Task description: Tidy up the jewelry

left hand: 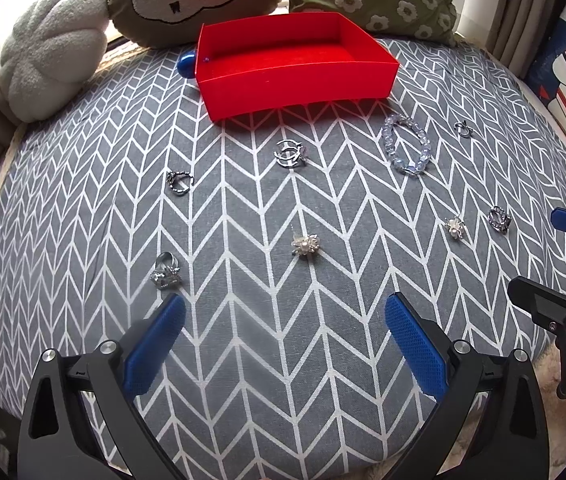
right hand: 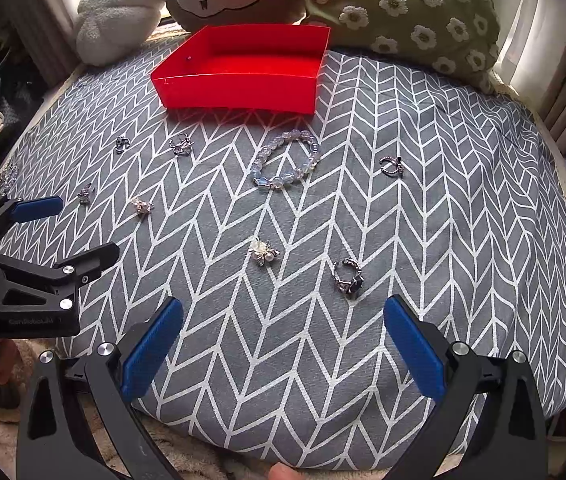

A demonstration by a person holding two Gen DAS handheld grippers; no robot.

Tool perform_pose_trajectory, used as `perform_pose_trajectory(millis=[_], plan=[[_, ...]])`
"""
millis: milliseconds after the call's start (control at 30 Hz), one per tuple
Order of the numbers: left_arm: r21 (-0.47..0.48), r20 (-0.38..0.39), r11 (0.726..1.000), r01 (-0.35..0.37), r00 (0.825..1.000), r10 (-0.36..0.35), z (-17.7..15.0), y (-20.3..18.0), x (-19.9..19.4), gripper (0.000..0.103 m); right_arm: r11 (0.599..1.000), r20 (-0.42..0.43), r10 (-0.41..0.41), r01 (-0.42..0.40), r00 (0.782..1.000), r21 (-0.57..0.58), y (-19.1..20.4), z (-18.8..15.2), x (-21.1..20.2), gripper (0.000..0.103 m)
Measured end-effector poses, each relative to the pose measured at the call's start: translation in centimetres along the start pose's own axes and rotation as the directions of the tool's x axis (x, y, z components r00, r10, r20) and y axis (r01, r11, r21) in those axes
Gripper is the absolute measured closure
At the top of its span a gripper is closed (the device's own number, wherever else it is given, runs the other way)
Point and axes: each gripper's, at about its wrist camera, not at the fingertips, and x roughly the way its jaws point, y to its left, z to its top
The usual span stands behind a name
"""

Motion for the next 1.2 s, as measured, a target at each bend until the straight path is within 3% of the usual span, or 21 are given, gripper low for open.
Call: perform_pose_trajectory(millis=[1200], plan=[[0.007,0.002,1.000,-0.005,1.000,0.005,-0.06,-0.21,0.02,0.007,1.000,-0.003,0.003,-0.003,1.000,0.000,0.07,0.05,-0.03,0.004]])
